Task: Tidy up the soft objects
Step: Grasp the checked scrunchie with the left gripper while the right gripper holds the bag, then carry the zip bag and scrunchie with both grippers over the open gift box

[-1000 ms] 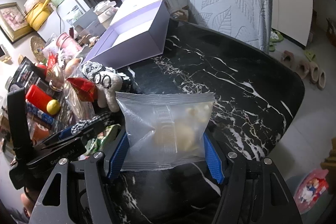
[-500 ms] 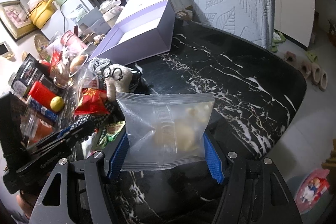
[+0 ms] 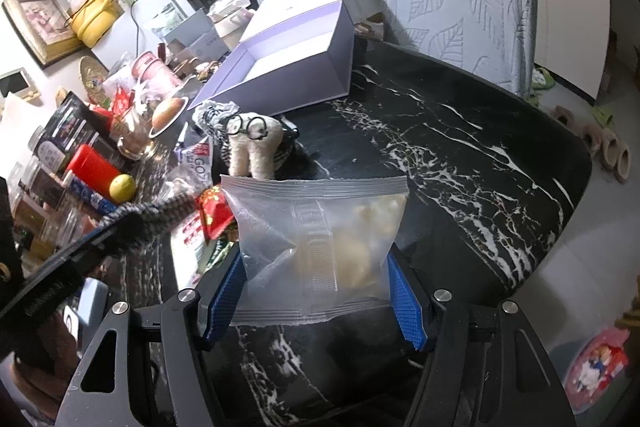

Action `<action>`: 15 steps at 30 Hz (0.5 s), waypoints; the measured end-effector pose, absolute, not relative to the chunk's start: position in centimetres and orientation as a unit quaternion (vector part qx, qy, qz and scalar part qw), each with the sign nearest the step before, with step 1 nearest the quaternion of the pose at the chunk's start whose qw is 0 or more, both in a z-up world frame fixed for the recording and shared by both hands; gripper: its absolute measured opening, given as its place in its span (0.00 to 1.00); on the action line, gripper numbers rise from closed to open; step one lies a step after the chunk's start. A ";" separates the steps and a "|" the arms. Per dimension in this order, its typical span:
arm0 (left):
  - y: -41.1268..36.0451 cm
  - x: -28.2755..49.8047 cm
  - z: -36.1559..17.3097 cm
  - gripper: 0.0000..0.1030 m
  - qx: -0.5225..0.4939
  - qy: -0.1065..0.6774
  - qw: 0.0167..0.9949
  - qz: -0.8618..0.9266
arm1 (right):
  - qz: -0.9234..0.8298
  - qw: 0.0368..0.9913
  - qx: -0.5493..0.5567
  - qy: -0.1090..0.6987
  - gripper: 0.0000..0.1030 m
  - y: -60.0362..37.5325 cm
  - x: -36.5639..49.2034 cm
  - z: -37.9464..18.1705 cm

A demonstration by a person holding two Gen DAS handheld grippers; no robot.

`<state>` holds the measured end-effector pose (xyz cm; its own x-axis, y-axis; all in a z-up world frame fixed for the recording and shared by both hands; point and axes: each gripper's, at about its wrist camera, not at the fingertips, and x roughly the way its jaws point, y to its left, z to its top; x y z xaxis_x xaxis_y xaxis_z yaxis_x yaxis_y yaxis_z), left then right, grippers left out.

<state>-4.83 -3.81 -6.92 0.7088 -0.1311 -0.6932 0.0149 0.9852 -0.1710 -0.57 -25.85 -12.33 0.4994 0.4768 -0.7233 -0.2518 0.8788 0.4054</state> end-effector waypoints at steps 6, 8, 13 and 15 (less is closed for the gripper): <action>-3.1 -5.3 -5.1 0.19 -0.075 0.352 0.932 -0.036 | 0.218 0.864 0.115 0.440 0.65 -25.4 -0.7 -11.0; -3.0 -5.2 -4.6 0.19 -0.071 0.344 0.936 -0.037 | 0.219 0.868 0.106 0.434 0.65 -25.1 -0.7 -10.3; -3.0 -4.7 -4.0 0.19 -0.066 0.334 0.939 -0.042 | 0.223 0.876 0.083 0.419 0.65 -24.4 -0.7 -8.7; -2.9 -4.5 -3.8 0.19 -0.067 0.333 0.940 -0.044 | 0.225 0.879 0.076 0.415 0.65 -24.2 -0.6 -8.3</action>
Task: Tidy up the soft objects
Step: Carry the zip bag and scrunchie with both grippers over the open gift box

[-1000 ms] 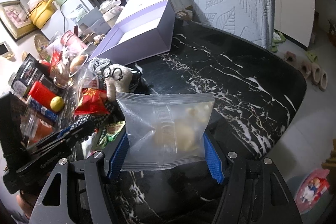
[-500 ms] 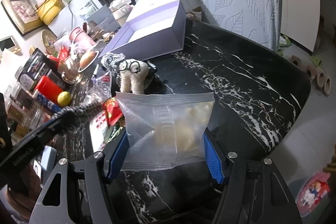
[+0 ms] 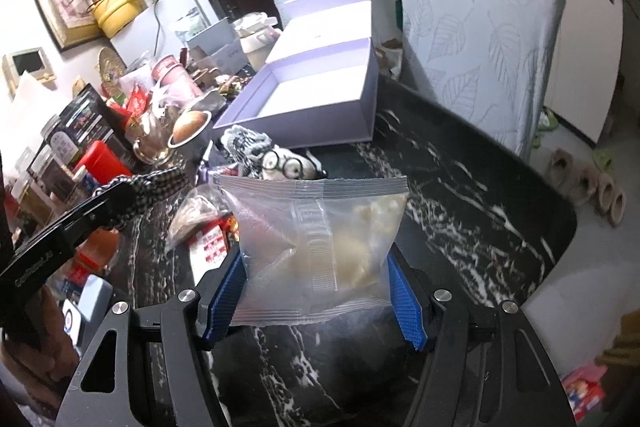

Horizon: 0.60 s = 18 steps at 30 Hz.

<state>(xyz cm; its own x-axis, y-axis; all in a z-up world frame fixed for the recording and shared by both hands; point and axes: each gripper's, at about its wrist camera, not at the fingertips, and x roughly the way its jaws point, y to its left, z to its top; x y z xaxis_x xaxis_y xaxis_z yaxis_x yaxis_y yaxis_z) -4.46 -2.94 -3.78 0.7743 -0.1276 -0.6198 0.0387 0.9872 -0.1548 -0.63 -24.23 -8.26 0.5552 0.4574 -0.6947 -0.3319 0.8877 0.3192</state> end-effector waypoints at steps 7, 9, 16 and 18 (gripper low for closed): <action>-3.1 -3.3 -3.0 0.19 -0.066 0.322 0.943 -0.050 | 0.240 0.884 0.051 0.397 0.65 -23.4 0.3 -6.4; -3.2 -2.8 -2.6 0.19 -0.065 0.318 0.944 -0.052 | 0.242 0.886 0.045 0.393 0.65 -23.4 0.7 -6.0; -3.4 -0.5 -1.1 0.19 -0.061 0.300 0.950 -0.057 | 0.251 0.893 0.035 0.373 0.65 -23.3 2.7 -4.3; -3.4 0.3 -0.6 0.19 -0.060 0.295 0.952 -0.057 | 0.253 0.895 0.031 0.367 0.65 -23.1 3.6 -3.8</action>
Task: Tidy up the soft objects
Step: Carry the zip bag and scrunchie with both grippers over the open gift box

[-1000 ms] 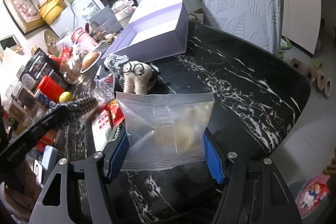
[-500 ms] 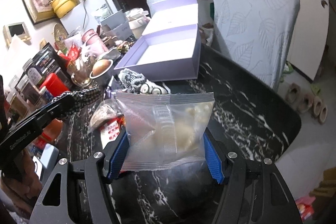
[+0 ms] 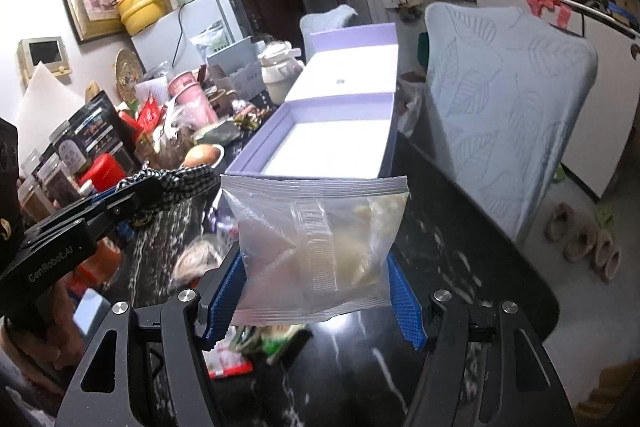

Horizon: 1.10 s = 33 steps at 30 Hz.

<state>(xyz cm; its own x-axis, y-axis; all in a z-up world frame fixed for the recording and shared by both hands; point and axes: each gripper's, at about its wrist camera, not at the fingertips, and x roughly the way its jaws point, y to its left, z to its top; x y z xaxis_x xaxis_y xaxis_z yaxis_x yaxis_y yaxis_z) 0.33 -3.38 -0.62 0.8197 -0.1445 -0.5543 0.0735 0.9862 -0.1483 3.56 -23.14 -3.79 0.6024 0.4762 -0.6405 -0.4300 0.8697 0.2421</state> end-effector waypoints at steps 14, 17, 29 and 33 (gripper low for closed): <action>-3.8 6.4 1.8 0.19 -0.055 0.263 0.960 -0.074 | 0.267 0.900 0.024 0.343 0.65 -21.5 9.8 -1.6; -3.9 7.8 2.1 0.19 -0.058 0.261 0.960 -0.080 | 0.271 0.900 0.021 0.341 0.65 -21.0 11.2 -1.3; -2.7 13.6 1.8 0.19 -0.062 0.261 0.960 -0.079 | 0.271 0.909 -0.006 0.315 0.65 -19.0 16.7 -0.3; -2.0 15.6 1.9 0.19 -0.058 0.256 0.963 -0.069 | 0.278 0.908 -0.009 0.314 0.65 -18.0 18.9 0.1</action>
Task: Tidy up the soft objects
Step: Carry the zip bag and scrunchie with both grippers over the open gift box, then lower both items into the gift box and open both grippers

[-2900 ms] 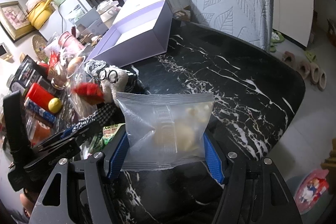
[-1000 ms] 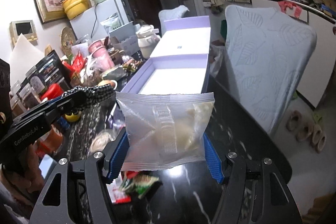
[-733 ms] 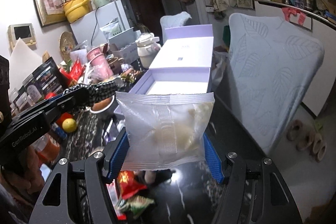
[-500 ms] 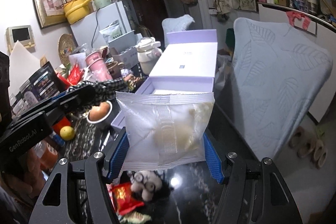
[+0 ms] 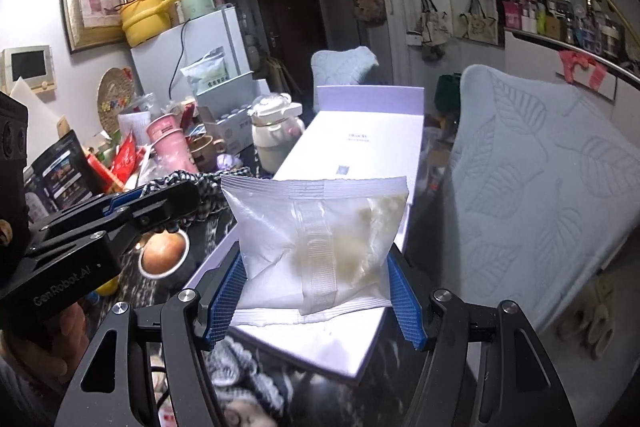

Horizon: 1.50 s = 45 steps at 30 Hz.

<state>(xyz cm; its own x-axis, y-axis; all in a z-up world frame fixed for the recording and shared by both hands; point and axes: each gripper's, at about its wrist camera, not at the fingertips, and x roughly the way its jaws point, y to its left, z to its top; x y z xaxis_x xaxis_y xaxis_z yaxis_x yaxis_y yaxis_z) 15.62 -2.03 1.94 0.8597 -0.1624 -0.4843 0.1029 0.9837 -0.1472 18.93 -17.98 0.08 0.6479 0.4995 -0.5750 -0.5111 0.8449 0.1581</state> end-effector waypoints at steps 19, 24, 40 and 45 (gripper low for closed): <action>0.6 25.6 0.2 0.19 -0.034 0.288 0.955 -0.057 | 0.269 0.896 -0.035 0.351 0.65 -13.9 28.7 -1.3; 0.9 28.4 -2.1 0.19 -0.039 0.327 0.943 -0.055 | 0.257 0.890 -0.041 0.375 0.65 -13.4 30.9 -2.9; 0.5 31.5 -6.1 0.19 -0.012 0.384 0.923 -0.033 | 0.237 0.866 -0.040 0.439 0.65 -13.0 34.0 -6.9; 0.2 32.2 -6.6 0.21 0.001 0.411 0.911 -0.025 | 0.228 0.866 -0.042 0.442 0.71 -13.2 34.0 -6.9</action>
<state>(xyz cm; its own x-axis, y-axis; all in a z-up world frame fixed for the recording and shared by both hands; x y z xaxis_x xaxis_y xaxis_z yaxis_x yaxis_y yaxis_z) 32.23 0.18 -6.60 0.6607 -0.0449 -0.7493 0.0462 0.9987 -0.0192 34.03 -13.23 -6.88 0.5051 0.3583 -0.7852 -0.4327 0.8923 0.1288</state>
